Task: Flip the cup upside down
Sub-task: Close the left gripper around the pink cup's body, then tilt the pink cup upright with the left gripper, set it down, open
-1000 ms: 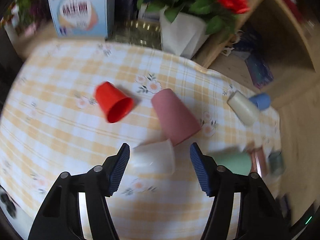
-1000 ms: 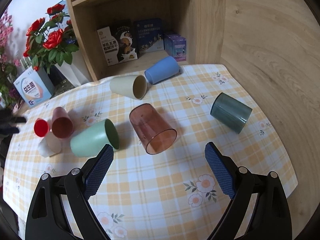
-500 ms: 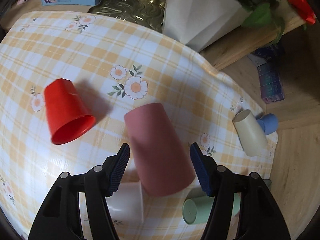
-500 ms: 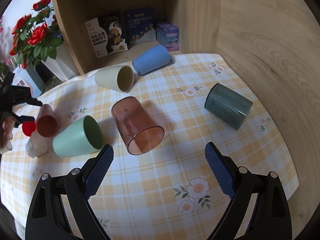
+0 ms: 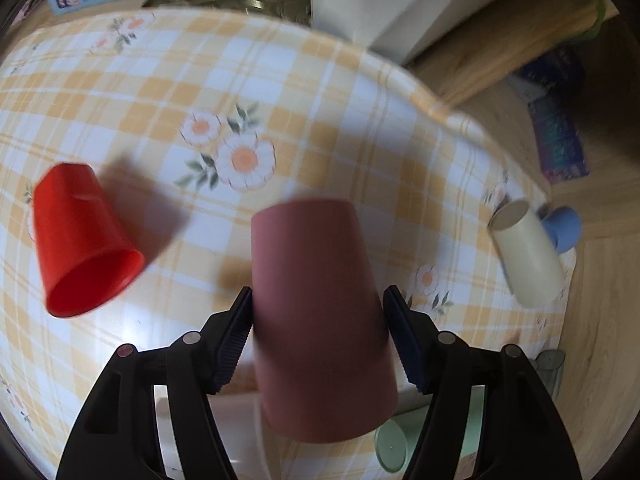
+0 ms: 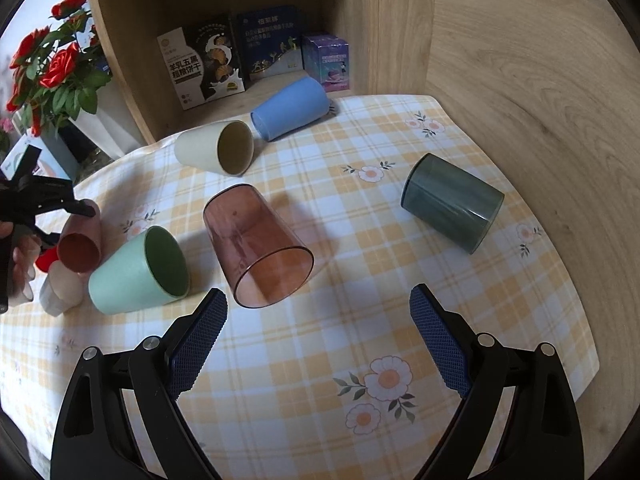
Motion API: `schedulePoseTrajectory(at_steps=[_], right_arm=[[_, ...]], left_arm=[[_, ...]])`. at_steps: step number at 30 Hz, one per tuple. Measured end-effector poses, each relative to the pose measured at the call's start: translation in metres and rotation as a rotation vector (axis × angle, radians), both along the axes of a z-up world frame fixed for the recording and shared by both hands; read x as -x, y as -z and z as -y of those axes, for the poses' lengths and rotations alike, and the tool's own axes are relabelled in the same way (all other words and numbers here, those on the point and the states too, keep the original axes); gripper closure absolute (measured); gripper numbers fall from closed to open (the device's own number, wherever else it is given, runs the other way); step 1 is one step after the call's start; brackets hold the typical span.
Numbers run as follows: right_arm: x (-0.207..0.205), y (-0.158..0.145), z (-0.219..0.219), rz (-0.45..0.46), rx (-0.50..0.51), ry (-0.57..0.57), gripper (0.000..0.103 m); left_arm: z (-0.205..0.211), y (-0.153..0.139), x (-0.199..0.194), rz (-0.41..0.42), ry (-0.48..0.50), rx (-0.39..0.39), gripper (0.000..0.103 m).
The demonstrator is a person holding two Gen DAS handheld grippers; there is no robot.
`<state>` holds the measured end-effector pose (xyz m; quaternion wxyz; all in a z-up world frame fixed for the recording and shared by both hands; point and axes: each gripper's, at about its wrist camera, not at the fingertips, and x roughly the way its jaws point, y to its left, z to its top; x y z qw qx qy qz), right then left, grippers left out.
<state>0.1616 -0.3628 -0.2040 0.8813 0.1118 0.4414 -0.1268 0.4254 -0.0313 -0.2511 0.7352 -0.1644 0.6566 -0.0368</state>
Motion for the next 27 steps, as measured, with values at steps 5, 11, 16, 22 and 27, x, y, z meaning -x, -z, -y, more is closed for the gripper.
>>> schedulePoseTrajectory(at_steps=[5,11,16,22,27], right_arm=[[0.001,-0.006,0.001,0.021,-0.001,0.004,0.013],[0.004,-0.01,0.003,0.034,-0.016,0.01,0.013],[0.007,-0.016,-0.003,0.052,-0.024,0.0,0.013],[0.018,-0.025,-0.013,0.076,-0.031,-0.016,0.013],[0.032,-0.035,-0.015,0.097,-0.035,-0.017,0.013]], left_arm=[[0.012,0.001,0.001,0.018,0.058,-0.058,0.039],[0.003,-0.01,0.013,0.086,0.036,0.032,0.04],[-0.003,-0.049,0.031,0.156,0.04,0.06,0.04],[0.002,-0.087,0.056,0.222,0.068,0.085,0.04],[0.007,-0.113,0.093,0.272,0.1,0.111,0.04]])
